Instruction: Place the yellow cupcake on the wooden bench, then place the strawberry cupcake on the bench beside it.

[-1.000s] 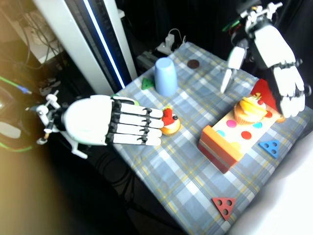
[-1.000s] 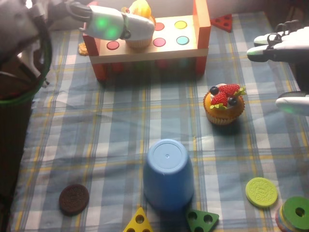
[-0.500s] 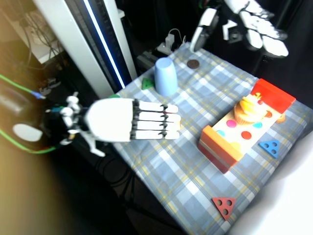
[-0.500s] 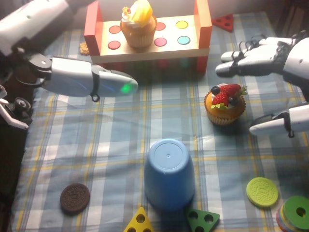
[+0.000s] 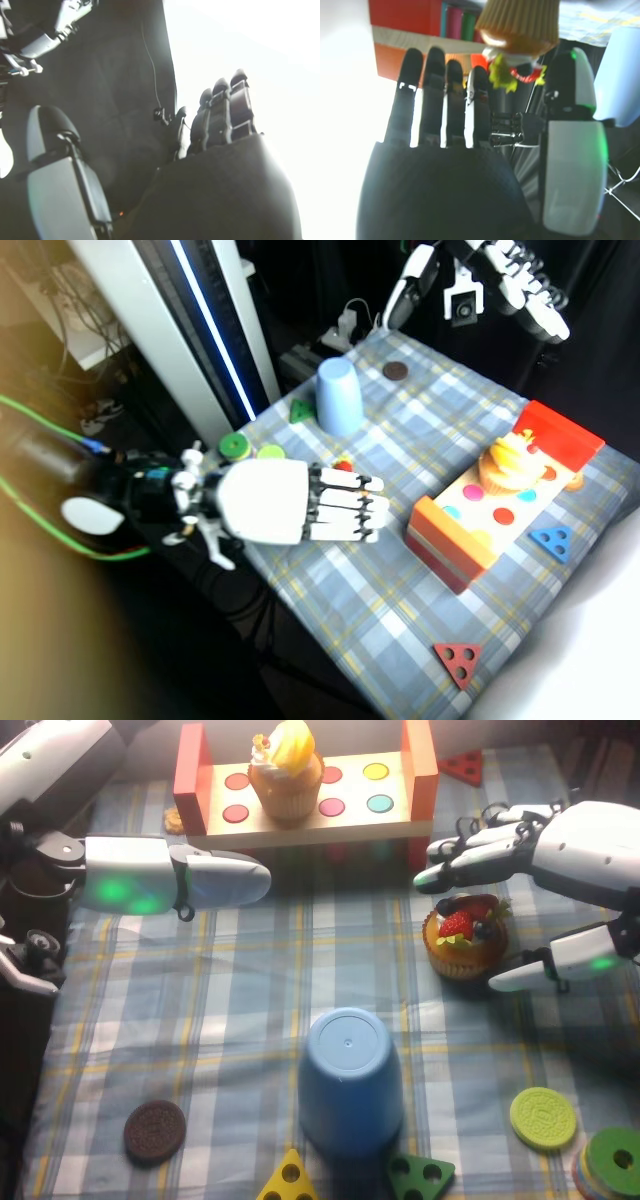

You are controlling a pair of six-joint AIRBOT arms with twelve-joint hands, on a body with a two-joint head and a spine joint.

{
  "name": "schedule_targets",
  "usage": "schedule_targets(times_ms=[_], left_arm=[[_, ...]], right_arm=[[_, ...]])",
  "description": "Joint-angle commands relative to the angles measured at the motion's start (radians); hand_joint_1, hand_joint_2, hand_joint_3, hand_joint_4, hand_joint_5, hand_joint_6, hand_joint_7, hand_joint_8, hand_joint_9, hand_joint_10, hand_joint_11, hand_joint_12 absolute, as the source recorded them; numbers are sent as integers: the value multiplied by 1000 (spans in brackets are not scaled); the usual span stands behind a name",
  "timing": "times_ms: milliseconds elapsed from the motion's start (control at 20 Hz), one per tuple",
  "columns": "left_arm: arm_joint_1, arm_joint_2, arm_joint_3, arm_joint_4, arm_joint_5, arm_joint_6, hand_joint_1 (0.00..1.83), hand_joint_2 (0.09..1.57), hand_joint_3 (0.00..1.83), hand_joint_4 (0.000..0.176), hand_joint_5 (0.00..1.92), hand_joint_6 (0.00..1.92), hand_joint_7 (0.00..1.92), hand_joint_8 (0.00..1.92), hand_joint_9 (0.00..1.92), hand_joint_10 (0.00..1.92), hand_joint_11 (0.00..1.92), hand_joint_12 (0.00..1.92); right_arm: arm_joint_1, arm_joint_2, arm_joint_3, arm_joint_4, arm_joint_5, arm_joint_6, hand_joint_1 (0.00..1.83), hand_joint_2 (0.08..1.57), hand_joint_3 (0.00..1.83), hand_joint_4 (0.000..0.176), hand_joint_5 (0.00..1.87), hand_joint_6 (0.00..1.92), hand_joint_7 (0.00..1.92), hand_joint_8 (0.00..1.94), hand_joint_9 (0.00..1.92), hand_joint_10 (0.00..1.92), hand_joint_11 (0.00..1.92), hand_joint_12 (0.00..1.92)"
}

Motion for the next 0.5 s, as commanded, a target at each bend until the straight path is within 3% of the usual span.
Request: schedule_targets(times_ms=[0,50,100,150,200,250,300,350,450], left_arm=[[-9,6,-1,11,-126,-10,820,794,13,176,0,0,0,0,0,0,0,0],[-8,5,-1,10,-125,-10,810,794,11,176,0,0,0,0,0,0,0,0],[-7,5,-2,9,-125,-10,801,802,13,176,0,0,0,0,0,0,0,0],[-5,5,-3,8,-126,-10,799,804,13,176,0,0,0,0,0,0,0,0],[-3,5,-3,6,-127,-10,804,810,15,176,0,0,0,0,0,0,0,0],[1,5,-4,3,-130,-11,812,811,13,176,0,0,0,0,0,0,0,0],[9,6,-4,-5,-136,-13,794,812,12,176,0,0,0,0,0,0,0,0],[13,6,-4,-9,-139,-13,783,818,12,176,0,0,0,0,0,0,0,0],[19,8,-4,-15,-141,-16,786,824,13,176,0,0,0,0,0,0,0,0]], right_arm=[[20,-8,9,24,86,4,1046,959,1,86,554,3,490,6,655,32,379,1078],[26,-15,14,19,78,4,1121,965,1,56,609,4,566,8,746,43,498,1130],[29,-19,17,17,74,4,1199,983,1,0,740,9,798,41,907,93,592,1140],[32,-21,19,16,72,8,1217,987,0,0,772,2,859,23,946,92,615,1138],[32,-20,19,16,73,12,1282,1023,2,0,1045,441,1190,535,1276,217,896,1105],[32,-19,19,16,78,15,1281,1071,2,0,1099,471,1091,992,1259,528,952,1233],[35,-17,19,15,98,25,1283,1071,4,0,1094,545,1103,1007,1228,616,968,1254],[39,-16,19,13,121,37,1263,1116,6,0,1016,643,992,1231,1109,1004,946,1440],[61,6,9,13,196,60,1262,1124,0,0,938,801,1025,1160,1071,912,897,1347]])
